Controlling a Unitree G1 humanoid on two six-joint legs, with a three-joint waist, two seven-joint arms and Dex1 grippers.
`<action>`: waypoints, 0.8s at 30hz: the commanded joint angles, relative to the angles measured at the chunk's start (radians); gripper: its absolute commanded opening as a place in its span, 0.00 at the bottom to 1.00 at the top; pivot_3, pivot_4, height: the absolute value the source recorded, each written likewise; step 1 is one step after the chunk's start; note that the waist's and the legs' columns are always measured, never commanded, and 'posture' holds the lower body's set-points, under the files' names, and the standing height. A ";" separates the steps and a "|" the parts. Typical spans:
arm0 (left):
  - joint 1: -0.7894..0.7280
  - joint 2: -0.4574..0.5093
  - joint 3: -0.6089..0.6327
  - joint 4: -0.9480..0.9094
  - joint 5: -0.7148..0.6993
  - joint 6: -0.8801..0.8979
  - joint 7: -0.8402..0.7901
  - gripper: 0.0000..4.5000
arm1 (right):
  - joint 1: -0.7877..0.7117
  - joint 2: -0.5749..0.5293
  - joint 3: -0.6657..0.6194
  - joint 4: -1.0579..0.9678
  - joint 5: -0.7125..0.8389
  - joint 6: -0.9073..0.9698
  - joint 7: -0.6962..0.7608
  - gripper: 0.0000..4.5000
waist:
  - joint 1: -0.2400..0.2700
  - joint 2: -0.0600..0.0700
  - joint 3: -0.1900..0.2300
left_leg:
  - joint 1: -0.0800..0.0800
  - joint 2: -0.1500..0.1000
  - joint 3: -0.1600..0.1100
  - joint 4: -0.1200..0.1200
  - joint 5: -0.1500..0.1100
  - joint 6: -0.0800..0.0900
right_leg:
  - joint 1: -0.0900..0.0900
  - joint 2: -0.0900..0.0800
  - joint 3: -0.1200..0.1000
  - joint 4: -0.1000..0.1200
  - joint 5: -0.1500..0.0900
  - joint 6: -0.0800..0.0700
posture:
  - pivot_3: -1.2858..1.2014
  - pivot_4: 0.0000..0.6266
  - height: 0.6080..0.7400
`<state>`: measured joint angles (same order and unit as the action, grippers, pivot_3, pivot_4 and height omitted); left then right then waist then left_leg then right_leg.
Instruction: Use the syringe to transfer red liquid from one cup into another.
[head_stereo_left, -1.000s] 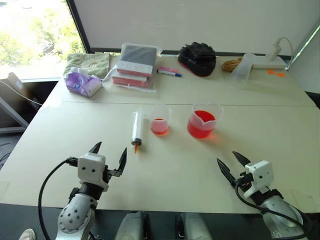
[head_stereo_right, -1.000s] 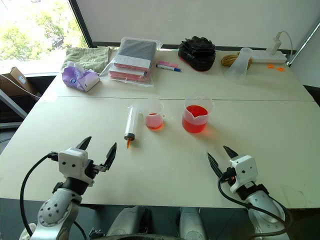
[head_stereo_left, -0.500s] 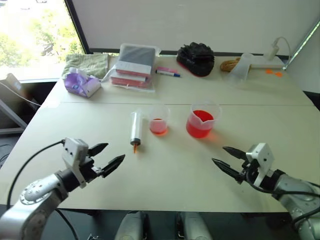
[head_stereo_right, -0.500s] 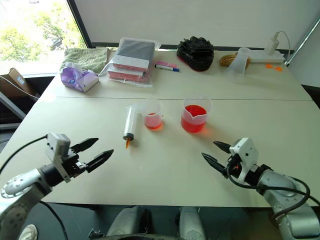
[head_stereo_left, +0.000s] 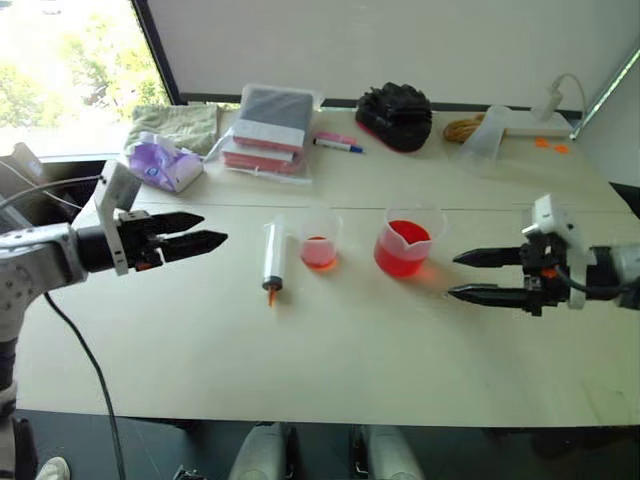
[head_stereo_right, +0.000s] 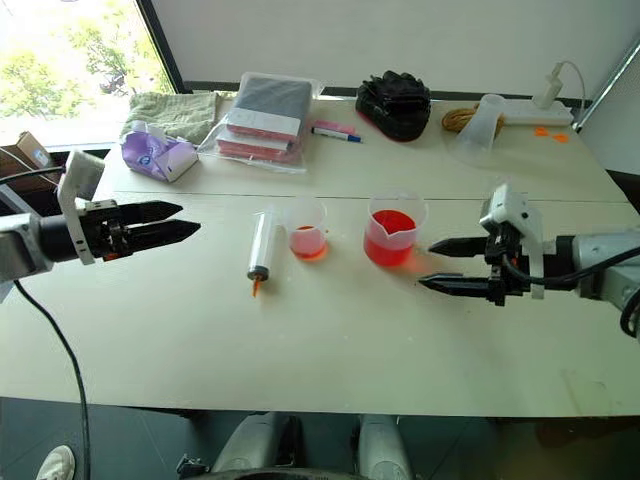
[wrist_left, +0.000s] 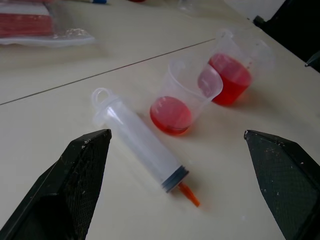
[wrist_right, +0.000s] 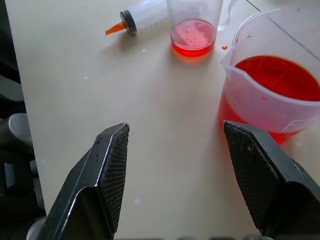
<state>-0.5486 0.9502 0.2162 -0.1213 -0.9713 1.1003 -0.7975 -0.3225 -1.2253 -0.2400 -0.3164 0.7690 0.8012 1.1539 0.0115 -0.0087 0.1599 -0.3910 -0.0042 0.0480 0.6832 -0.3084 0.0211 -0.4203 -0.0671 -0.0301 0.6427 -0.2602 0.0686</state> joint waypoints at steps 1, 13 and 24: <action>-0.126 -0.029 -0.080 0.030 0.022 0.117 0.060 1.00 | -0.103 -0.043 0.023 0.027 -0.030 -0.035 0.050 0.69 | 0.000 0.000 0.000 | 0.000 0.000 0.000 0.000 0.000 0.000 | 0.000 0.000 0.000 0.000 0.000 0.000 | 0.52 0.24 1.00; -0.444 -0.243 -0.217 0.278 0.188 0.403 0.284 1.00 | -0.385 -0.070 0.131 0.095 -0.101 -0.061 0.147 0.69 | 0.000 0.000 0.001 | -0.002 0.000 0.001 0.000 0.001 -0.002 | -0.004 0.000 0.001 0.003 0.000 0.001 | 0.52 0.24 1.00; -0.521 -0.316 -0.309 0.375 0.354 0.504 0.343 1.00 | -0.448 -0.045 0.143 0.129 -0.131 -0.068 0.169 0.69 | 0.001 -0.001 0.001 | -0.003 0.000 0.000 0.000 0.002 -0.004 | -0.006 -0.001 0.001 0.004 0.000 0.001 | 0.52 0.24 1.00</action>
<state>-1.0332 0.6316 -0.0983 0.2452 -0.6442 1.5969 -0.4643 -0.7480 -1.2684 -0.0616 -0.1863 0.6390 0.7478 1.3216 0.0120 -0.0100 0.1611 -0.3940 -0.0043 0.0484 0.6832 -0.3061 0.0171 -0.4260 -0.0680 -0.0290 0.6463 -0.2597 0.0691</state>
